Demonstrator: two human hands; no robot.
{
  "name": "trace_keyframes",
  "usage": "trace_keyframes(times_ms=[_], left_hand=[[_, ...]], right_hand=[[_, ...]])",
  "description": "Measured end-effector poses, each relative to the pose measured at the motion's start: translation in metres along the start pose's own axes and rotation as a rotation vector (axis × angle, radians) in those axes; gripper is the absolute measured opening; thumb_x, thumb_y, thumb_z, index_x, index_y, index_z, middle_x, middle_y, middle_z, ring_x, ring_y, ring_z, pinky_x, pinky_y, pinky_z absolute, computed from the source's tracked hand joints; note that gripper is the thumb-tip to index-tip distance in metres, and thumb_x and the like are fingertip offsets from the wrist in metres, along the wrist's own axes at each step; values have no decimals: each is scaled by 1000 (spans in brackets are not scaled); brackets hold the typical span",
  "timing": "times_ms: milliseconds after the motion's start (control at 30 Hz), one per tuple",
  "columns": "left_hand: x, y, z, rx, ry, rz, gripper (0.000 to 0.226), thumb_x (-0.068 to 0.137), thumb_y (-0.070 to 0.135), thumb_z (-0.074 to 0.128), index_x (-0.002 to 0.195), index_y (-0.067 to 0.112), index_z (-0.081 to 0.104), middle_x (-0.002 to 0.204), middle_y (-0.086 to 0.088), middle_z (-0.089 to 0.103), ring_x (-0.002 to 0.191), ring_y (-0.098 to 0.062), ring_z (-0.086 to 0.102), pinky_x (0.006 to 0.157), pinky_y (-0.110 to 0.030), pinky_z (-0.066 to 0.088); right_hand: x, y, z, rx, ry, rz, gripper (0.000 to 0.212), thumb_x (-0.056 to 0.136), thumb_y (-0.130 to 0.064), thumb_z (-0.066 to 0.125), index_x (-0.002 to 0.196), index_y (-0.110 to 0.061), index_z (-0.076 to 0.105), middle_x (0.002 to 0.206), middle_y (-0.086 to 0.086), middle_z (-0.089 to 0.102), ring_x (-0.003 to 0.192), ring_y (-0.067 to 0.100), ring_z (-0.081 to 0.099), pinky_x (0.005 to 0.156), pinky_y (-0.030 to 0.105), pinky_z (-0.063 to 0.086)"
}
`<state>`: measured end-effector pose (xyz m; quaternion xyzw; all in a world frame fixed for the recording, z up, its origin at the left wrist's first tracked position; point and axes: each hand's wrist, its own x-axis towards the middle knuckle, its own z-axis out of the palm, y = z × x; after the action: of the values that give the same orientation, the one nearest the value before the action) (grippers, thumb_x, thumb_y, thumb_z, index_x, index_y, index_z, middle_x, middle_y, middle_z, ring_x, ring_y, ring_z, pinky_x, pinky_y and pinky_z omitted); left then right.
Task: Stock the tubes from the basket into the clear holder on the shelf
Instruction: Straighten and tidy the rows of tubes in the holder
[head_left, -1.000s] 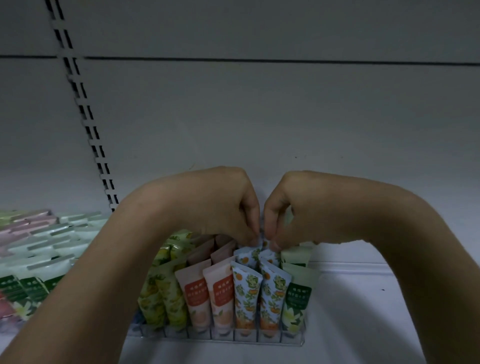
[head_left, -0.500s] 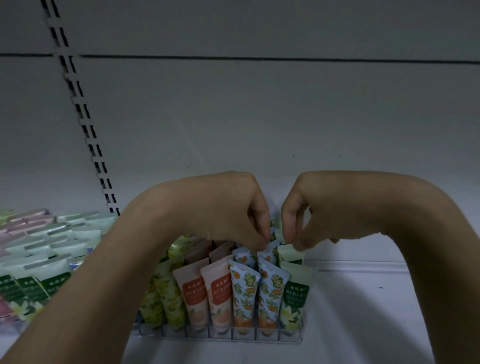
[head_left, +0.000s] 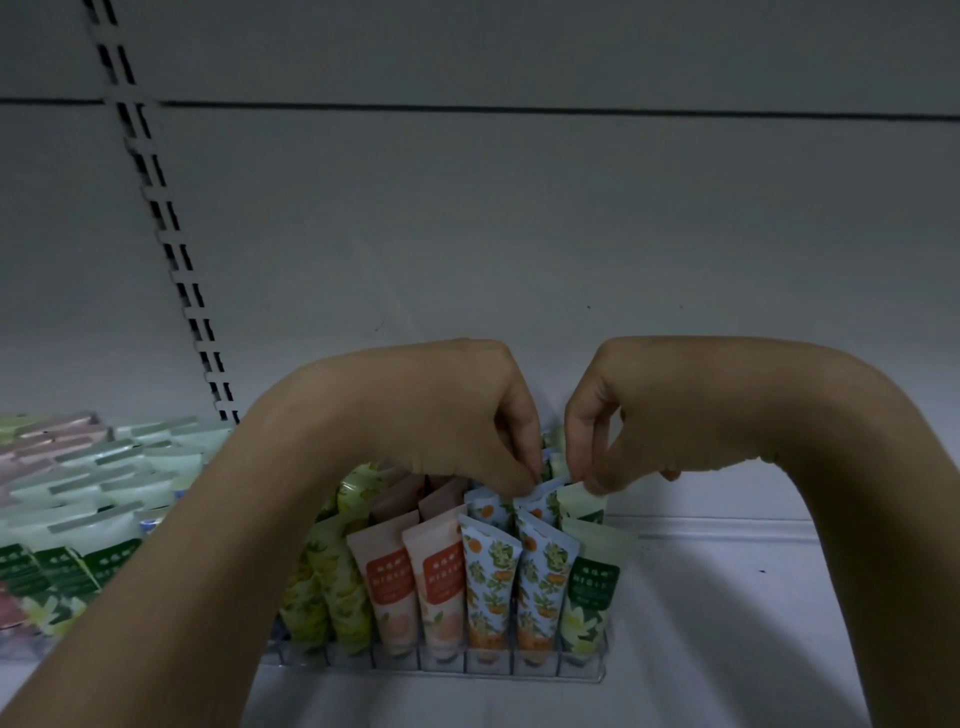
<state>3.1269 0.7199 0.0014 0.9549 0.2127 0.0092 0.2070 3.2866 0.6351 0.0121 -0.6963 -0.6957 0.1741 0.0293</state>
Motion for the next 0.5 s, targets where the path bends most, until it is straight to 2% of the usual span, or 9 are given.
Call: trace_keyframes(times_ms=[33,167,233,400,500], left_hand=[[0,0,0,-4,-6,-2,2,80,29,75,81,28,76,53,25,62,44,10,52,43,-2,32],[-1,1,0,3,-19,5,4,81,25,74,81,29,75,47,27,58,43,11,52,43,-2,32],[1,1,1,34,5,16,8,80,22,73,80,29,75,48,28,58,45,12,53,44,-2,34],[4,-1,4,96,58,45,9,77,24,74,79,33,76,59,28,64,54,11,58,51,-3,39],[3,-2,2,56,43,34,8,78,25,74,79,33,76,64,26,67,54,11,58,49,-2,37]], right_hand=[[-1,0,0,3,0,5,15,80,-24,76,69,-34,74,55,-17,63,40,-2,52,39,10,37],[0,-1,0,-2,1,6,12,80,-25,77,72,-34,74,73,-13,71,42,-1,53,41,10,38],[0,-1,0,-4,-4,6,13,79,-26,77,71,-35,74,76,-14,71,43,-2,53,42,10,39],[0,1,0,-4,-14,-5,13,80,-26,76,71,-36,74,63,-19,67,41,-2,53,39,9,37],[1,1,0,4,-15,-11,14,79,-27,77,72,-38,74,68,-16,69,41,-2,53,39,10,37]])
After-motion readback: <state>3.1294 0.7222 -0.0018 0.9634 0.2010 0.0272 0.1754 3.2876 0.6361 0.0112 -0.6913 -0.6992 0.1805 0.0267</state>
